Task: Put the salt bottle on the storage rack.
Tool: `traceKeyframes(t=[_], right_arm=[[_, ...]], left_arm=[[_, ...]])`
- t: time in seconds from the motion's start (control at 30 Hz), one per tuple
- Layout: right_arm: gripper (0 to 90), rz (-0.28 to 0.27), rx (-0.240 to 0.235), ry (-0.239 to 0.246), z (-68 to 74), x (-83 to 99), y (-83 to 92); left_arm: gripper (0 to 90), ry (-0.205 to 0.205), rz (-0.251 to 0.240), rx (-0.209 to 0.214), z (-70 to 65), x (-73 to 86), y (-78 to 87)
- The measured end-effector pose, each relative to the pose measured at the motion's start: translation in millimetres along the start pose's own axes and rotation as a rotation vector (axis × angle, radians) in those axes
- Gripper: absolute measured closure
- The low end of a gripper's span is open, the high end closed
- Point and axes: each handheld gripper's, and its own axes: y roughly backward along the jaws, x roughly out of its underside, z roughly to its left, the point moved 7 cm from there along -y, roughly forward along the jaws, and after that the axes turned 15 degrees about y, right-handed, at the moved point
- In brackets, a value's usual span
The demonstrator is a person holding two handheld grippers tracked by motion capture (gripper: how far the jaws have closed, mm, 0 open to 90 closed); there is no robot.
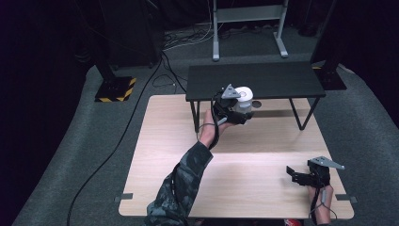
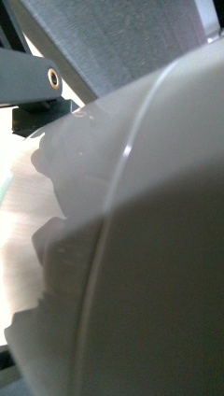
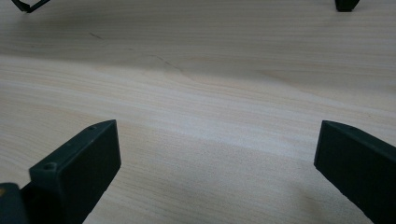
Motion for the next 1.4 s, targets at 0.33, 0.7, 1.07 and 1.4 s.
traceKeyframes(t=[0.33,0.7,1.07,1.4], right_arm=[[0.0,-0.003,0.002,-0.004,-0.1,0.3,0.3],[0.0,-0.004,0.000,-0.006,-0.3,0.5,0.3],[0.0,-0.006,0.000,0.002,0.1,0.6,0.4],[0.0,-0.008,0.000,0.002,0.0,0.9,0.5]], left_arm=[[28.0,-0.002,-0.012,0.000,1.0,-23.2,-4.9],[28.0,0.003,-0.031,-0.018,2.6,-47.5,-13.1],[28.0,0.048,-0.025,-0.050,13.8,-68.4,-33.0],[28.1,0.047,-0.021,-0.090,6.8,-84.3,-56.2]])
